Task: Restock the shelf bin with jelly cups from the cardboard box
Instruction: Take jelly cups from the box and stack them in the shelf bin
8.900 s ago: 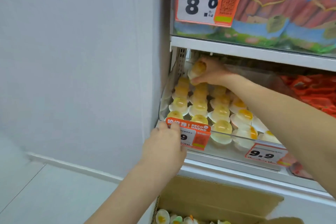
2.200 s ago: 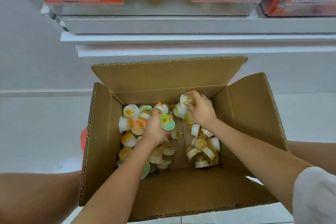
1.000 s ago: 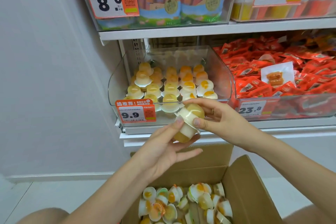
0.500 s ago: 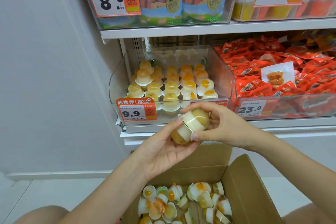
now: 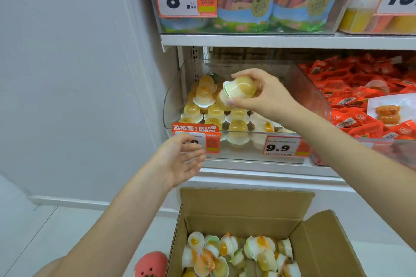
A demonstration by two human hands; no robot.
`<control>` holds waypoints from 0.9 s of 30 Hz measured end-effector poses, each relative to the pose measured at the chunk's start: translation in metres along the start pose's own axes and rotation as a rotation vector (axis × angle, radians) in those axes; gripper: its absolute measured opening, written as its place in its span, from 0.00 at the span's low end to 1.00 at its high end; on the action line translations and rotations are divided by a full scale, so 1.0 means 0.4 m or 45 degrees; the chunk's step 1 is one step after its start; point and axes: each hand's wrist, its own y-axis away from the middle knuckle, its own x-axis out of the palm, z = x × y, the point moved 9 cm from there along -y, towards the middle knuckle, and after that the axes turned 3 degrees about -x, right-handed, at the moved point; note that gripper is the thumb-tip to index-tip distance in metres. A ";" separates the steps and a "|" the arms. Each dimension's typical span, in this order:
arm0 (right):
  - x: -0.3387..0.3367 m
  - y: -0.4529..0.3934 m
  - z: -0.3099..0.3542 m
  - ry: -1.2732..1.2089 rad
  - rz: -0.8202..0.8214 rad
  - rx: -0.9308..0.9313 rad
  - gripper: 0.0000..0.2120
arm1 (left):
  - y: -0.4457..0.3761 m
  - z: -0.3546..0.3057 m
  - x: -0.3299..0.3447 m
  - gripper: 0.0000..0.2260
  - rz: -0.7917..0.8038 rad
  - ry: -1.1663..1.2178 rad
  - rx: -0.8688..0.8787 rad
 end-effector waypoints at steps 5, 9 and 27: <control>0.180 -0.139 0.010 0.417 0.390 -0.173 0.27 | -0.020 -0.015 -0.044 0.05 -0.104 -0.149 0.045; 0.248 -0.159 -0.004 0.548 0.532 -0.240 0.28 | -0.041 -0.021 -0.033 0.04 -0.069 -0.209 0.046; 0.307 -0.153 -0.049 0.706 0.786 -0.167 0.36 | -0.076 -0.046 -0.017 0.07 -0.062 -0.264 0.137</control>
